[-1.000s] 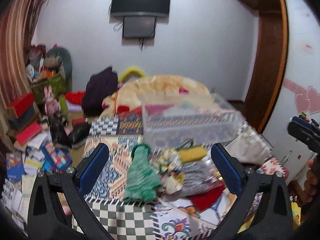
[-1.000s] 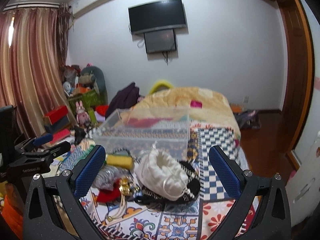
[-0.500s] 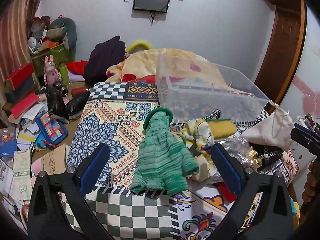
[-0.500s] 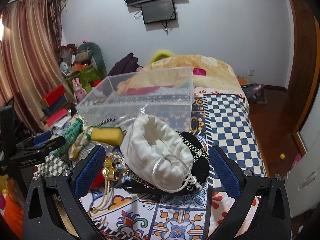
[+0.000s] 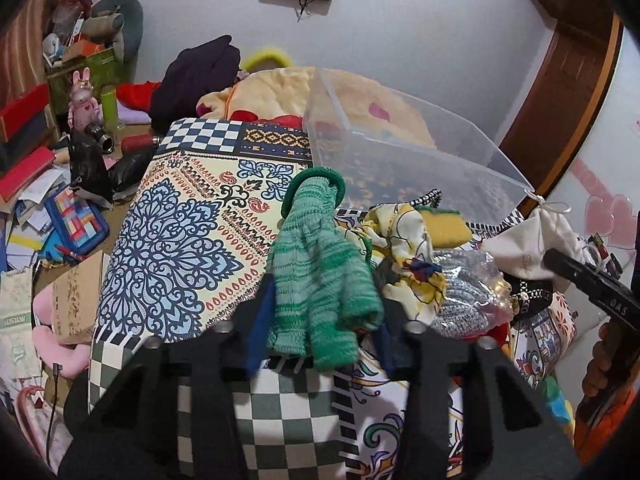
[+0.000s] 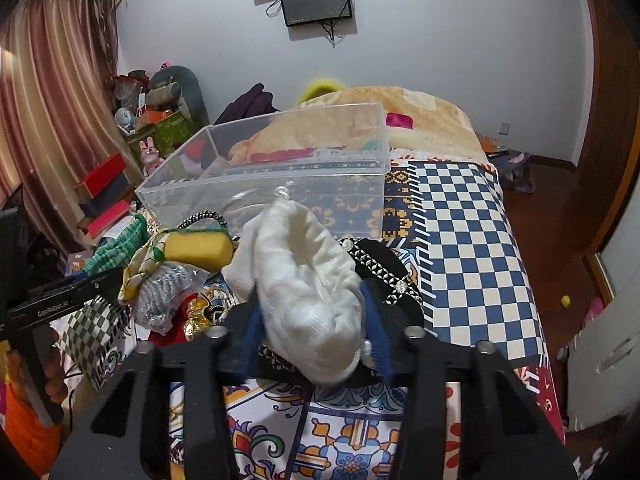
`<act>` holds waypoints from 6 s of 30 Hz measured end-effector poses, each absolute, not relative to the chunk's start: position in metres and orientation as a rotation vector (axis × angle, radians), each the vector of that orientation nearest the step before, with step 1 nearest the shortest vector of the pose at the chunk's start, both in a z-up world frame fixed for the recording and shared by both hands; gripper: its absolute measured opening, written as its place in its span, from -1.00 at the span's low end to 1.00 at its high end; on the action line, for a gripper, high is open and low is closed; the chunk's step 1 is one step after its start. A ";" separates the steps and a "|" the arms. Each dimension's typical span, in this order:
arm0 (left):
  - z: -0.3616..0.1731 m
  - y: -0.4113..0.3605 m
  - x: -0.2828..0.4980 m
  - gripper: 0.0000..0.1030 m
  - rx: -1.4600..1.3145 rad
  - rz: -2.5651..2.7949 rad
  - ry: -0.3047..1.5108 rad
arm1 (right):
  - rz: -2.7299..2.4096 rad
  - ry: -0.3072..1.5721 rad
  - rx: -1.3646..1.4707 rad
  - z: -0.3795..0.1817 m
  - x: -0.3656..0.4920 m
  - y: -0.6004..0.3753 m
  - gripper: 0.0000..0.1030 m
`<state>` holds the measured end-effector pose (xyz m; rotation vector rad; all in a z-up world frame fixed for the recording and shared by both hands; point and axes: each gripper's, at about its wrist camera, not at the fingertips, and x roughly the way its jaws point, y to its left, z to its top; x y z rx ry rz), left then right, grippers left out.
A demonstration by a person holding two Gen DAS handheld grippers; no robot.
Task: Organize soft objects
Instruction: 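Grasp the green knitted glove with the left gripper while the right gripper grasps the white drawstring pouch, then carry the glove and pouch into the clear plastic box and open both grippers, then grasp the black beanie with silver chains with the right gripper, then grasp the floral cloth with the left gripper while the right gripper holds the beanie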
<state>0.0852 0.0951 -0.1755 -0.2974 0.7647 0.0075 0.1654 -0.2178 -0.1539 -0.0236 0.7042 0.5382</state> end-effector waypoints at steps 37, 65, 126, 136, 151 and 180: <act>-0.053 0.056 0.136 -0.57 -0.170 -0.063 0.480 | 0.571 0.429 0.039 -0.077 0.187 -0.191 -0.59; -0.122 0.040 0.235 -0.57 -0.063 -0.067 0.743 | 0.536 0.731 -0.002 -0.128 0.264 -0.138 -0.52; -0.188 0.083 0.109 0.19 -0.327 -0.034 0.829 | 0.483 0.804 -0.114 -0.186 0.170 -0.215 0.67; -0.179 0.073 0.104 -0.57 -0.289 -0.035 0.824 | 0.512 0.798 -0.094 -0.182 0.168 -0.214 -0.34; -0.125 0.063 0.079 -0.73 -0.222 -0.053 0.675 | 0.526 0.666 -0.081 -0.144 0.157 -0.219 -0.56; -0.187 0.089 0.108 0.06 -0.283 -0.009 0.834 | 0.567 0.500 -0.030 -0.091 0.174 -0.205 -0.55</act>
